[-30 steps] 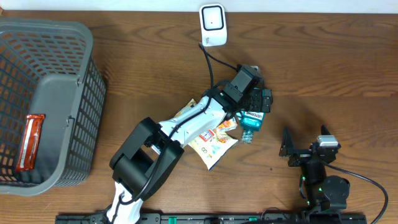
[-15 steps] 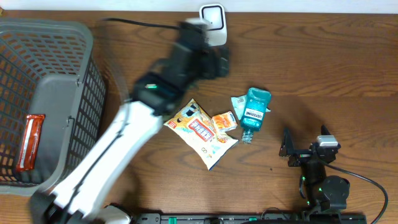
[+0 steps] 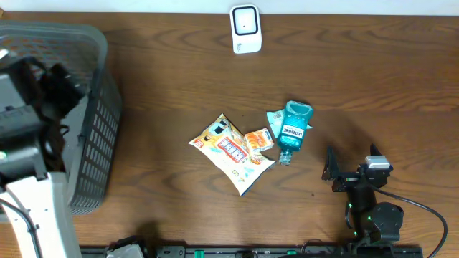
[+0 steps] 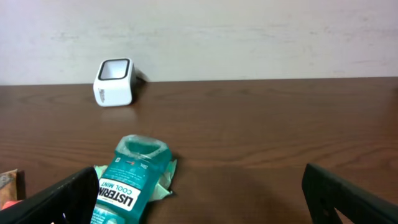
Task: Scan the item barcode
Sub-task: 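Reach the left gripper into the basket and grasp the red snack bar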
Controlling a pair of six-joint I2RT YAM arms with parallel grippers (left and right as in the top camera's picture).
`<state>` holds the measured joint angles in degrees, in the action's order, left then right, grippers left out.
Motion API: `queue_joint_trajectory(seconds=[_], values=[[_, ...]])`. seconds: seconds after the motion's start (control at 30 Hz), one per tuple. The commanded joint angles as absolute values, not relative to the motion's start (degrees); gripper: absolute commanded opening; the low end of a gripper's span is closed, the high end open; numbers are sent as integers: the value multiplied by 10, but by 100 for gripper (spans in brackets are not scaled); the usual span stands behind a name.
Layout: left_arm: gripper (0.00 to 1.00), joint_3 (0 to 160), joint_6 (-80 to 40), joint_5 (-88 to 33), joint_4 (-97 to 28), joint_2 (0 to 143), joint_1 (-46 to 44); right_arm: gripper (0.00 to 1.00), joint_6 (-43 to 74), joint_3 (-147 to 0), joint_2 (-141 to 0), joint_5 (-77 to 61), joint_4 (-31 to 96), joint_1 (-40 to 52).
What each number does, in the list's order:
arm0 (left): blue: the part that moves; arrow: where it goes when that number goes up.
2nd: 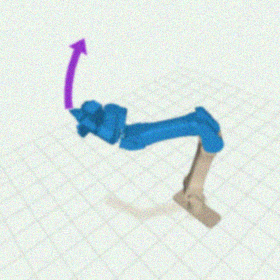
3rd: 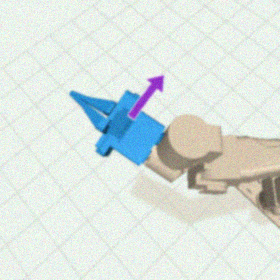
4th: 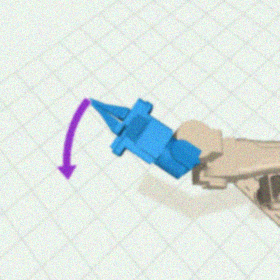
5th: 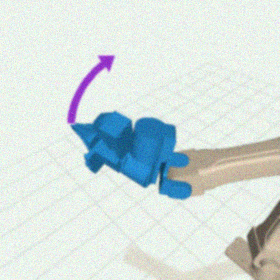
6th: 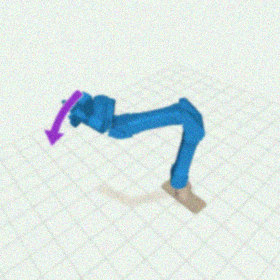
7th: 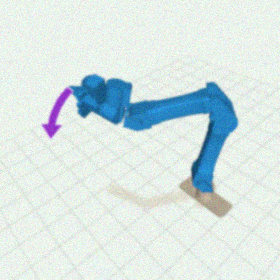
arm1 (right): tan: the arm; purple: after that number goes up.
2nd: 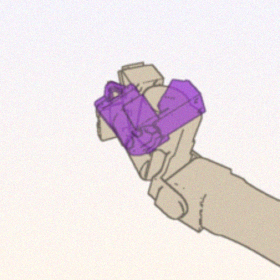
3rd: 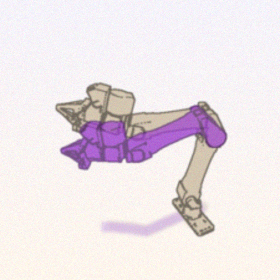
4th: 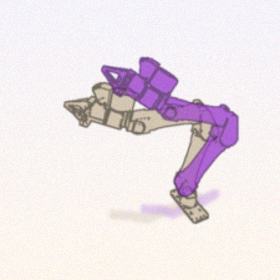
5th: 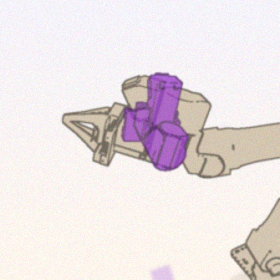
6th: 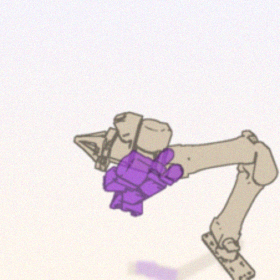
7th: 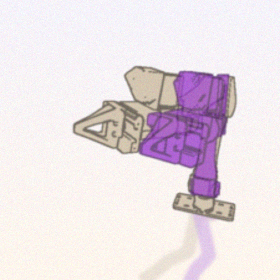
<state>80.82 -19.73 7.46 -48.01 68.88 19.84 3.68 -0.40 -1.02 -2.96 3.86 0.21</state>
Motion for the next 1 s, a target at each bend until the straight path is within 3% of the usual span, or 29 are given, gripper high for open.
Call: queue_joint_trajectory(seconds=[0.0, 0.33, 0.73, 0.97], values=[[98, 733, -209, 76, -460, 717, 259, 99, 36, -3, -9, -29, 41, -1], [98, 491, -188, 76, -219, 750, 389, 99, 36, -3, -9, -29, 41, -1], [98, 470, -48, 76, -86, 960, 425, 99, 36, -3, -9, -29, 41, -1], [95, 470, -36, 76, -57, 992, 425, 99, 36, -3, -9, -29, 41, -1]])
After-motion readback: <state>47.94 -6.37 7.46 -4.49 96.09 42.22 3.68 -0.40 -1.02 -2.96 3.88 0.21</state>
